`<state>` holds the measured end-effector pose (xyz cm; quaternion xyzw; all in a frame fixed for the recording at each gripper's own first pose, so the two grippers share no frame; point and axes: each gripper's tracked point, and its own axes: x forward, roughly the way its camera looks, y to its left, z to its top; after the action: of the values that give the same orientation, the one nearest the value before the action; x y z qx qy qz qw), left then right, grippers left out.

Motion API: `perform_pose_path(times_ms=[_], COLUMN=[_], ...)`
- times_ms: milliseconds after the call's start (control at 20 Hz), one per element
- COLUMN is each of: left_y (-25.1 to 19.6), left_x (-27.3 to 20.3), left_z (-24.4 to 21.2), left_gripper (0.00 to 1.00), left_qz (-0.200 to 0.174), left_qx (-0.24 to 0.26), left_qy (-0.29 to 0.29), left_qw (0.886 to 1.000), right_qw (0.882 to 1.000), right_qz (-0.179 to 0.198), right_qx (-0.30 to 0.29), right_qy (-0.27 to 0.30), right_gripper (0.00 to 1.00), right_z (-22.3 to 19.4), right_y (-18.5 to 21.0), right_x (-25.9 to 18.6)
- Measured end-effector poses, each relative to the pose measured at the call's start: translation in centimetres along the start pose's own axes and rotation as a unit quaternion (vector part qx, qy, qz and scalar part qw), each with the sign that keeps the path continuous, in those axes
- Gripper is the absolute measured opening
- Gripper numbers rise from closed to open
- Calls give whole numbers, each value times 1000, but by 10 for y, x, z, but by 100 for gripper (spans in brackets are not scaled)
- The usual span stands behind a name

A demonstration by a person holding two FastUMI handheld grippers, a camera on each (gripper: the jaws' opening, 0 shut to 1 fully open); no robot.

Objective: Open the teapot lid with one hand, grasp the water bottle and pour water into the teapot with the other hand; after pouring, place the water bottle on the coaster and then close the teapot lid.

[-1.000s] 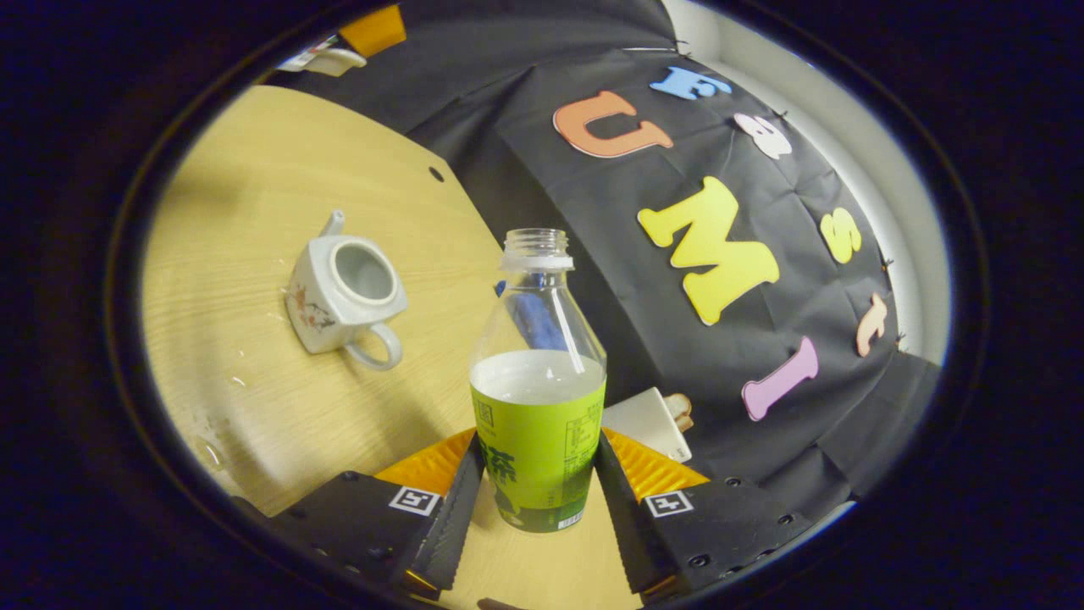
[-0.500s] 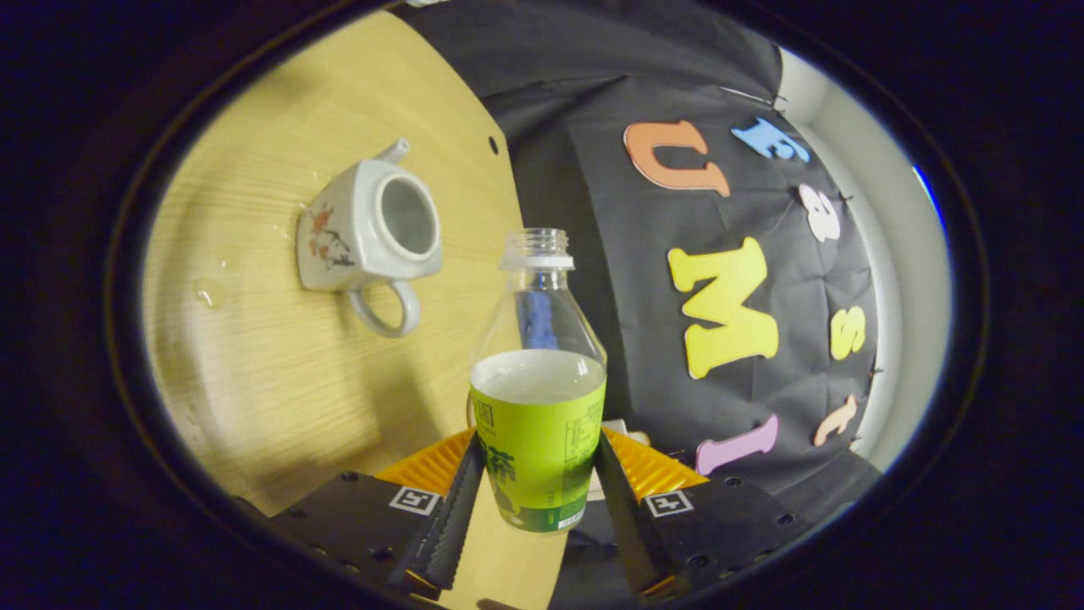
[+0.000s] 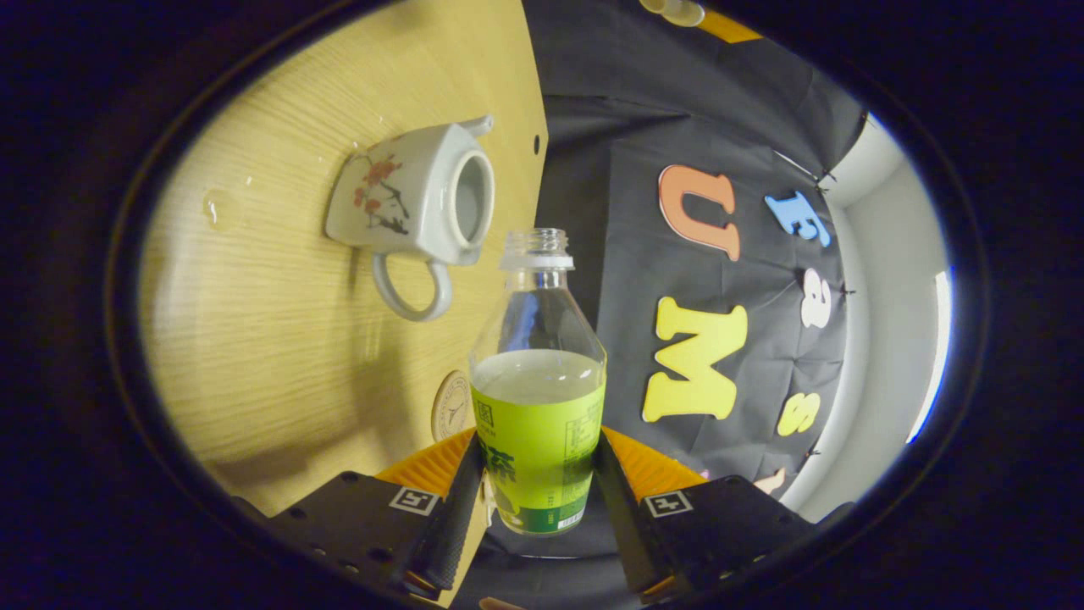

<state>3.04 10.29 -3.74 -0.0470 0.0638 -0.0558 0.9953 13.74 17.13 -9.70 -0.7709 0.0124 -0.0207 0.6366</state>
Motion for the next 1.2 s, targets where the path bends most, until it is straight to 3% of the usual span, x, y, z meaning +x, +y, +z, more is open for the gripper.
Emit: perform_pose_path(times_ms=[300,1200], left_y=[7,2], left_x=[0,-1], left_z=[-4,-6], left_gripper=[4,4], left_qz=[2,-2], left_qx=[0,19], left_qy=[5,12], left_qw=[1000,1000], right_qw=[996,974], right_qz=[-33,-112], right_qx=[-77,-193], right_qy=[-4,-29], right_gripper=[72,72], right_z=[5,33], right_y=[-9,-39], right_x=[-2,-13])
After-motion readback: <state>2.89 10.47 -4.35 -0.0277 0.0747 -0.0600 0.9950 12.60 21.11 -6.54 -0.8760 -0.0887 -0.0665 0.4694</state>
